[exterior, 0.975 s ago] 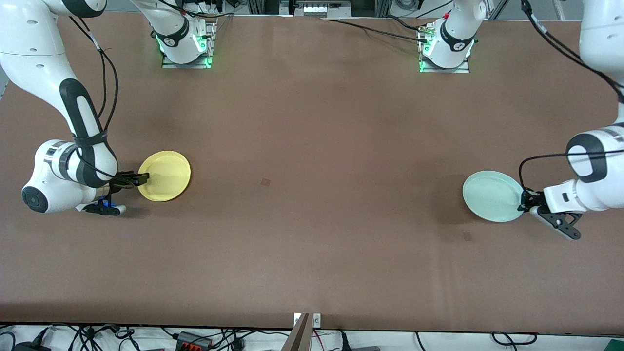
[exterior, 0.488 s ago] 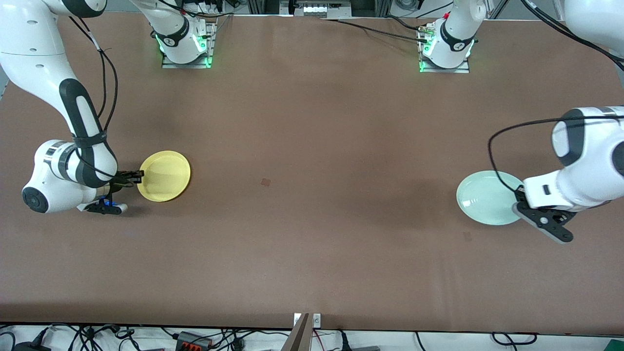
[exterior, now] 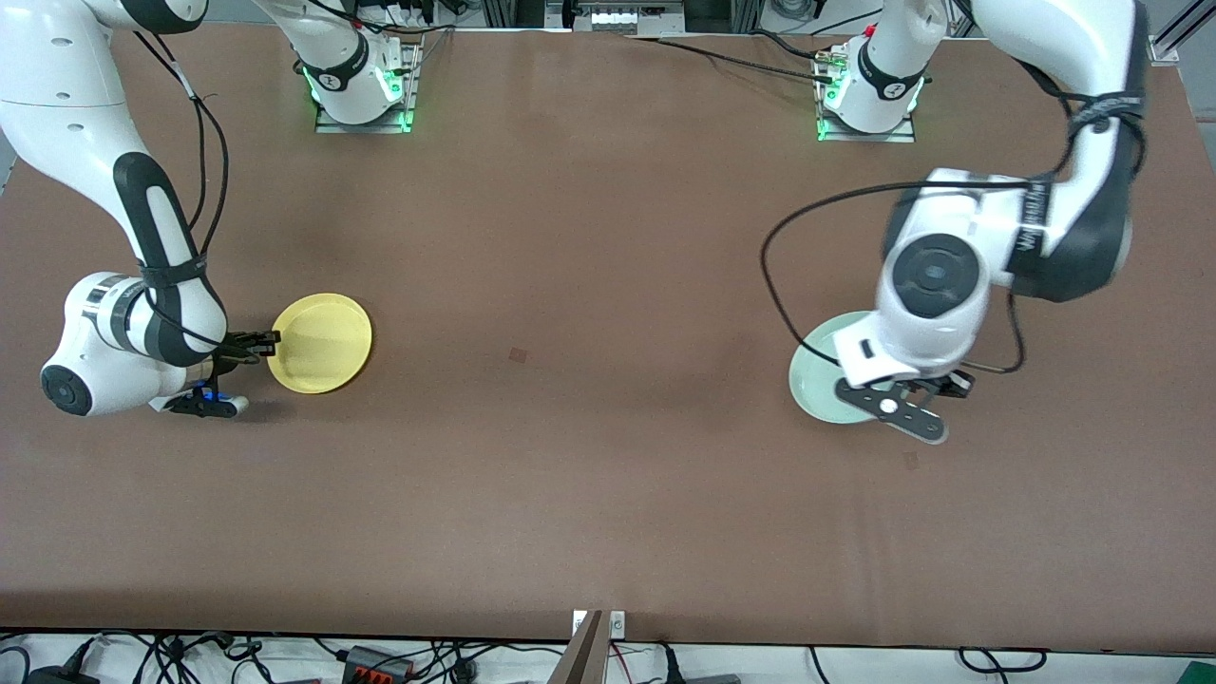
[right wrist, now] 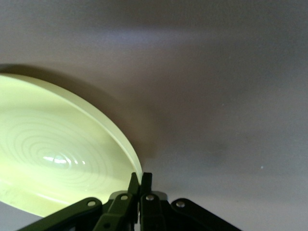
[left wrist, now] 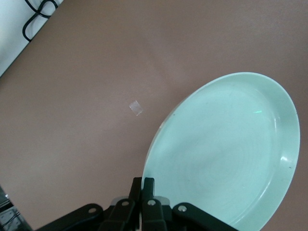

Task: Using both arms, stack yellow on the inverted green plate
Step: 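Lift and flip the green plate over with the left gripper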

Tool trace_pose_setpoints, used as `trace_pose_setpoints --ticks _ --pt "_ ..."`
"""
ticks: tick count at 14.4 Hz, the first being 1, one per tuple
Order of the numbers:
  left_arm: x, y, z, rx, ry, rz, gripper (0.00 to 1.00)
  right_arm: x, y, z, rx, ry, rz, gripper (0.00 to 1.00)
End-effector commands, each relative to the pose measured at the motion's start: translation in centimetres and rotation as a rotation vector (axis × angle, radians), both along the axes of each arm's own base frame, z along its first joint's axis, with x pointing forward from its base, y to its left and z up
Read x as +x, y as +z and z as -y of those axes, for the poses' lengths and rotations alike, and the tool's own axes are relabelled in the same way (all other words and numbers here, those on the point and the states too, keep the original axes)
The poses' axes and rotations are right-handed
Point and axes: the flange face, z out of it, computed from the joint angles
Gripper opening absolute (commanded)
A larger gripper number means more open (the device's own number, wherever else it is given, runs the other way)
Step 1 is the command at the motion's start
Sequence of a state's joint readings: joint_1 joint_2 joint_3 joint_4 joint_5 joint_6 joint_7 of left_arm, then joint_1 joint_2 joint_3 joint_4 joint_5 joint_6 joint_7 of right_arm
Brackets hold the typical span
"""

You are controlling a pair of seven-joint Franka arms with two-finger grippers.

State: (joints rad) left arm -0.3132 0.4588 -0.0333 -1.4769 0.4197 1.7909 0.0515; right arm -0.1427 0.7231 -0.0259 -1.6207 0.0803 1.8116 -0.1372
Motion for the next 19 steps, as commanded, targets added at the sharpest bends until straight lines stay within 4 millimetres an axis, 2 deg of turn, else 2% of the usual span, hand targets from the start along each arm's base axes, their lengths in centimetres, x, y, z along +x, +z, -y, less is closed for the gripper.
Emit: trace_pose_setpoints --ticks 1,3,5,7,8,13,15,16,17,18,19 --pt "-1.6 -0.4 5.0 0.165 0.01 0.062 0.0 1.0 3.2 0.1 0.044 0.005 0.004 0.0" --pt "-3.7 -1.7 9.5 0.254 0.046 0.135 0.0 2.4 6.3 0.8 0.041 0.007 0.03 0.0" --pt "-6.4 -4.7 13.6 0.36 0.091 0.189 0.0 3.9 9.7 0.6 0.045 0.02 0.051 0.0" --pt "-9.0 -7.3 17.6 0.48 0.112 0.276 0.0 5.0 13.4 -0.6 0.057 0.038 0.044 0.0" --pt "-9.8 -8.5 18.8 0.51 0.124 0.29 0.0 5.4 14.3 -1.9 0.067 0.049 0.045 0.0" --pt "-13.0 -13.4 23.6 0.6 0.14 0.43 0.01 6.2 15.2 -6.3 0.161 0.025 0.064 0.0" --pt "-13.8 -15.1 24.3 0.605 0.155 0.461 0.01 6.4 15.5 -7.4 0.181 0.001 0.066 0.0" --pt "-14.6 -16.8 25.0 0.617 0.144 0.465 0.01 6.6 15.9 -8.3 0.203 -0.018 0.071 0.0" --pt "-15.4 -17.3 25.8 0.618 0.129 0.471 0.01 6.7 16.0 -8.7 0.225 -0.036 0.071 0.0" --pt "-15.5 -17.4 25.8 0.617 0.127 0.47 0.08 6.7 16.0 -9.0 0.239 -0.039 0.071 0.0" --pt "-15.6 -17.5 25.9 0.61 0.128 0.462 0.35 6.6 16.0 -10.0 0.26 -0.037 0.062 0.0"
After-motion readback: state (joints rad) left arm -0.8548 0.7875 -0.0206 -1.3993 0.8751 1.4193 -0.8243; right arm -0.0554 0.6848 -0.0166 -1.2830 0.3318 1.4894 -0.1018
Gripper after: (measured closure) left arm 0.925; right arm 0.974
